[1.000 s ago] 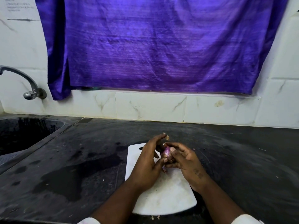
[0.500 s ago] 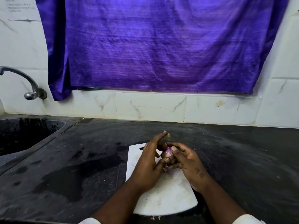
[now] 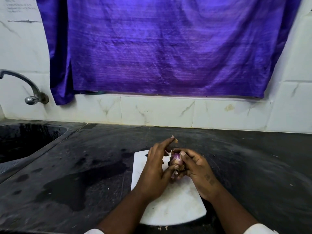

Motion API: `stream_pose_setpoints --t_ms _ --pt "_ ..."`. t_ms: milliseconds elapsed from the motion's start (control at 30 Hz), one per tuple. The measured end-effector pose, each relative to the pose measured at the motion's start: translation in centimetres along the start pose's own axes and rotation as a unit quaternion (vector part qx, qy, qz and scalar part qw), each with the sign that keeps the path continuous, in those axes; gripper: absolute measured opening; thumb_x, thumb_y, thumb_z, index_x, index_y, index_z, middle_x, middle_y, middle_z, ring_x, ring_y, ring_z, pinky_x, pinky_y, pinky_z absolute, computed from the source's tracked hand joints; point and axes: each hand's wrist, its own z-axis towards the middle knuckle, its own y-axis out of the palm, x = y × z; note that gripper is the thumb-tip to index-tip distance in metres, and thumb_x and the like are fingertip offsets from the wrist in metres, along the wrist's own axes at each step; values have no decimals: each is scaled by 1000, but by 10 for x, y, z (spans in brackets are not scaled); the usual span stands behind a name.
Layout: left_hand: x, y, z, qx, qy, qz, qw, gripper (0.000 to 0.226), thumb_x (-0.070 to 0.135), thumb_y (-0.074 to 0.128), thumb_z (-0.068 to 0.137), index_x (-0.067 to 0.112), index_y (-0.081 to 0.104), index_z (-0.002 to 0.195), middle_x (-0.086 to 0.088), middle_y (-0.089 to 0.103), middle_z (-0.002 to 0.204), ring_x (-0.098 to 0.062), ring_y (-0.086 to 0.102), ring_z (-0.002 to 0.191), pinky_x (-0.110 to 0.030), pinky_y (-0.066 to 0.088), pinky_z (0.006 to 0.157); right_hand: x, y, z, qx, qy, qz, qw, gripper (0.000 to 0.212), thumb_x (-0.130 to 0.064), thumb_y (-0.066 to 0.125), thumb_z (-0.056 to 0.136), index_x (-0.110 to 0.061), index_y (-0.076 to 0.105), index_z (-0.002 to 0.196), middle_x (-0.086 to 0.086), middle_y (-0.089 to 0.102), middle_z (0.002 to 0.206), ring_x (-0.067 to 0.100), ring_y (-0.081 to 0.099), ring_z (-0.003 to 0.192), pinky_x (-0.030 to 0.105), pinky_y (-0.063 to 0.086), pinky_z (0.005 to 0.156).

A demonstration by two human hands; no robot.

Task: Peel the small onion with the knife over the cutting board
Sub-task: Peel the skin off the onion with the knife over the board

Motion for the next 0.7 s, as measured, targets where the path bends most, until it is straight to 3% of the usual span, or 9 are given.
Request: stream_pose_setpoints --t_ms 167,233,433,500,600,700 --pt "3 -3 0 24 4 16 1000 86 17 74 93 57 27 151 23 66 118 3 58 107 -11 43 77 -2 0 -2 -1 -5 -1 1000 25 -17 50 103 -10 70 117 25 74 101 25 70 69 32 57 53" --pt "3 -3 0 32 6 22 999 87 18 76 91 58 28 151 25 68 113 -2 60 103 -13 44 76 -3 -1 -2 1 -5 -1 1000 25 -17 50 103 -11 70 117 25 74 102 28 69 71 32 58 54" --pt "-1 0 1 0 -1 15 1000 87 14 72 94 54 25 155 16 62 113 -12 58 108 -16 44 87 0 -1 0 -4 -11 -12 1000 25 -17 51 102 -10 69 118 26 74 103 32 67 70 31 57 52" --pt "-2 1 -1 -24 1 19 1000 86 9 69 96 51 24 156 14 56 120 -9 53 112 -11 41 91 1 -1 0 -10 -13 -18 1000 25 -18 53 102 -12 70 118 24 75 103 30 67 70 32 57 53" --pt "-3 2 -3 -62 31 43 997 81 1 61 98 40 23 159 29 44 138 1 43 119 -6 34 99 3 -1 0 -6 -13 -19 1000 22 -14 54 101 -14 72 114 15 78 91 21 68 62 29 55 49" --pt "1 2 -3 -62 40 34 997 77 -1 57 98 36 27 159 45 38 130 4 45 116 -6 33 101 2 0 0 0 -16 2 1000 23 -12 52 101 -14 72 113 10 77 85 18 67 60 29 55 50"
